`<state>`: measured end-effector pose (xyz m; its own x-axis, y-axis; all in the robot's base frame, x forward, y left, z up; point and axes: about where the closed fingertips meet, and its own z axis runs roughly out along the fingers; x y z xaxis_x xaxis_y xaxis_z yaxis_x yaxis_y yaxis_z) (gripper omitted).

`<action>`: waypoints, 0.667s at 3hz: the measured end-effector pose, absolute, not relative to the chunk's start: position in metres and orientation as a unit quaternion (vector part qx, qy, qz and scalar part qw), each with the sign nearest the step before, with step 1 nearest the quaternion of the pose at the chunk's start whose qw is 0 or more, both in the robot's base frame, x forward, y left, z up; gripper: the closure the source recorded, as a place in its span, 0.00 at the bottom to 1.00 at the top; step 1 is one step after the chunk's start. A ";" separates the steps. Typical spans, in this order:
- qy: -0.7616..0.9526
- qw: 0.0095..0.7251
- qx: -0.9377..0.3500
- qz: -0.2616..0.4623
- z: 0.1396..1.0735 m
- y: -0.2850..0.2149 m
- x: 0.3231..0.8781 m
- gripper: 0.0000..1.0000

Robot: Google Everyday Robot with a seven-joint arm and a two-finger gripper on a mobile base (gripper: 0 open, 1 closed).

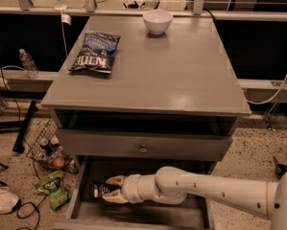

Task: Place rxbar chocolate into middle drawer

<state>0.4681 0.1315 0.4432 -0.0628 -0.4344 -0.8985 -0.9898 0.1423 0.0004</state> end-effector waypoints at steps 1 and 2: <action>0.640 0.400 -0.556 0.348 0.443 0.133 0.467 0.12; 0.640 0.399 -0.556 0.349 0.443 0.134 0.467 0.00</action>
Offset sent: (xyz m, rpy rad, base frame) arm -0.0007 0.0012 0.0000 0.0009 0.0007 0.0022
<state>0.4665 0.1342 0.4431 -0.0621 -0.4328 -0.8993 -0.9905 0.1373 0.0023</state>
